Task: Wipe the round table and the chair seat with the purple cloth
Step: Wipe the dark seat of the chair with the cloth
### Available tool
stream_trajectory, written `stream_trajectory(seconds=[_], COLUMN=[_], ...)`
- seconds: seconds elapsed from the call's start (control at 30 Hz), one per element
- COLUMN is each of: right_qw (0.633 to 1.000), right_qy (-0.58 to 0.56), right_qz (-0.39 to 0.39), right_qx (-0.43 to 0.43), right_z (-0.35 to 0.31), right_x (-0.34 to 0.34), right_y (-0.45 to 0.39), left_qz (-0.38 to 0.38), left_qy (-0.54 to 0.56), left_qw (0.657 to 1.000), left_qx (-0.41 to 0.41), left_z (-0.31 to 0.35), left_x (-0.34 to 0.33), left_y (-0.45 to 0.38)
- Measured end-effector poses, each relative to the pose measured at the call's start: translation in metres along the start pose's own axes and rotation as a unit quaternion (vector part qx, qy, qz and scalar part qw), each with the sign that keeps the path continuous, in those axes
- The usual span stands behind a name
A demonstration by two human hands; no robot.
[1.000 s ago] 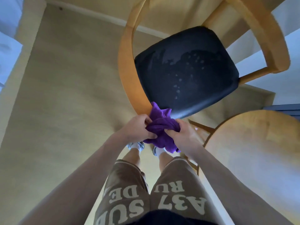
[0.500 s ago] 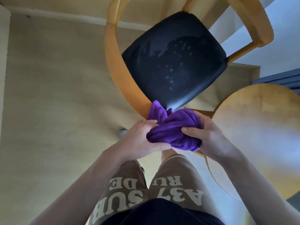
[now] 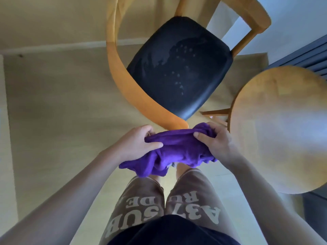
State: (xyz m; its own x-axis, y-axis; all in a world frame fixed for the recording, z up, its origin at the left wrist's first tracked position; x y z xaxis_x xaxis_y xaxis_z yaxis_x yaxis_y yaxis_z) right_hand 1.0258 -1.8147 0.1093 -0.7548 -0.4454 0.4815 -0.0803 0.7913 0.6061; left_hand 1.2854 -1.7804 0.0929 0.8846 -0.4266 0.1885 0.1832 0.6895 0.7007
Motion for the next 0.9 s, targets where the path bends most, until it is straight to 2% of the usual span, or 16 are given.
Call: stream_trajectory(seconds=[0.1, 0.2, 0.3, 0.4, 0.47, 0.53, 0.73, 0.8, 0.9], right_qw=[0.999, 0.993, 0.979, 0.986, 0.993, 0.996, 0.99, 0.986, 0.982], right_qy=[-0.007, 0.062, 0.192, 0.157, 0.097, 0.067, 0.094, 0.103, 0.118], right_qz=[0.03, 0.1, 0.075, 0.056, 0.049, 0.044, 0.098, 0.123, 0.111], right_qx=[-0.038, -0.029, 0.002, -0.027, -0.038, -0.043, -0.032, -0.052, -0.102], right_z=[0.013, 0.017, 0.025, 0.042, 0.044, 0.04, 0.03, 0.027, 0.029], right_x=[-0.018, -0.039, -0.069, -0.087, -0.094, -0.095, -0.093, -0.093, -0.093], right_y=[-0.033, -0.068, -0.086, -0.092, -0.094, -0.098, -0.108, -0.115, -0.131], left_qz=[0.073, 0.154, 0.197, 0.234, 0.223, 0.195, 0.165, 0.13, 0.062], left_qy=[0.003, -0.03, -0.135, -0.266, -0.306, -0.314, -0.421, -0.439, -0.438], left_qw=[0.997, 0.987, 0.968, 0.92, 0.904, 0.905, 0.86, 0.86, 0.874], left_qx=[-0.014, -0.031, -0.074, -0.165, -0.199, -0.209, -0.238, -0.225, -0.2], left_z=[-0.006, -0.001, 0.008, 0.019, 0.02, 0.019, 0.027, 0.036, 0.041], left_x=[0.014, 0.024, 0.024, 0.015, 0.01, 0.009, 0.007, 0.011, 0.014], left_y=[-0.029, -0.062, -0.084, -0.093, -0.099, -0.109, -0.139, -0.149, -0.166])
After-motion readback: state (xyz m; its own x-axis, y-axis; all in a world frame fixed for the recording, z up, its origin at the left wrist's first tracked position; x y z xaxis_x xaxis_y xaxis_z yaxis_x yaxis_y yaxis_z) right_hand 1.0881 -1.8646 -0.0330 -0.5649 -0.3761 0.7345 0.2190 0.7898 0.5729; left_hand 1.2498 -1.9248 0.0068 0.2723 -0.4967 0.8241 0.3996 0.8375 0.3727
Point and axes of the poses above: each hand's wrist, its own y-axis away from the middle knuckle, its own x-axis out of the back of the hand, z = x × y, the point moved 6 cm from there along -y, towards the middle knuckle, and after that the axes turned 14 degrees about y, right-handed, at the moved point
